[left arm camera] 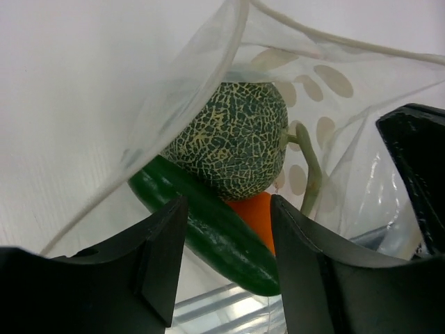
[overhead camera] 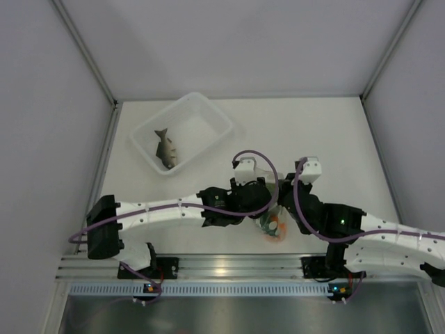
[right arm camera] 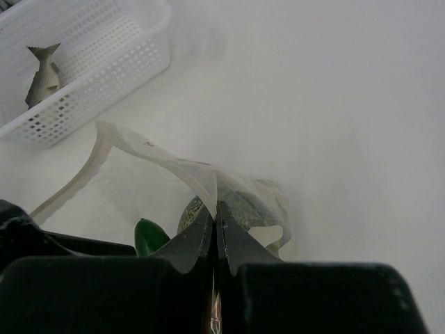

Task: Open the zip-top bag and remove the fake food

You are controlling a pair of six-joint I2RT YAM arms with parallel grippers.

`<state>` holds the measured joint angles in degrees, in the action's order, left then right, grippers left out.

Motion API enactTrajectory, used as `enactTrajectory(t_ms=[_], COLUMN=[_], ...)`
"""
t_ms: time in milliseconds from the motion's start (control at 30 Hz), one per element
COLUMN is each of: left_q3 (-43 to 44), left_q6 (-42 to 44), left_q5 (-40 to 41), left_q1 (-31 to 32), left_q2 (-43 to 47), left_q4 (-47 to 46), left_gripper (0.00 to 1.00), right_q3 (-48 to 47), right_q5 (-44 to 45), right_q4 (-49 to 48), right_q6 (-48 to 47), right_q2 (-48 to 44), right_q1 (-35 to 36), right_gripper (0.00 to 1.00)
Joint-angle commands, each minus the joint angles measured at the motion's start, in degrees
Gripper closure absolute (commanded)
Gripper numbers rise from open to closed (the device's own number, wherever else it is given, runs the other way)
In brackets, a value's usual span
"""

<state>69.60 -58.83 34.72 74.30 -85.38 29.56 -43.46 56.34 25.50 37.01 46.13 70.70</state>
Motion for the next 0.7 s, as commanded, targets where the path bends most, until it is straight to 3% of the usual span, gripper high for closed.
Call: enactTrajectory(t_ms=[0, 467, 667], left_q3=[-0.52, -3.24, -4.56], left_q6=[-4.18, -8.93, -9.37], left_q5=[0.00, -2.99, -2.82], left_q1=[0.05, -0.04, -0.04], left_q2=[-2.33, -5.93, -5.67], left_q4=[-1.70, -1.61, -1.70], left_gripper=[0.44, 0.46, 0.41], right_q3=[0.40, 2.86, 3.47], right_q5=[1.49, 4.40, 4.40], right_q4=[-1.06, 0.34, -0.44], right_q6=[1.74, 4.38, 4.56], right_q2=[0.10, -1.39, -2.18], right_q1=[-0.74, -0.74, -0.73], right_gripper=[1.00, 1.00, 1.00])
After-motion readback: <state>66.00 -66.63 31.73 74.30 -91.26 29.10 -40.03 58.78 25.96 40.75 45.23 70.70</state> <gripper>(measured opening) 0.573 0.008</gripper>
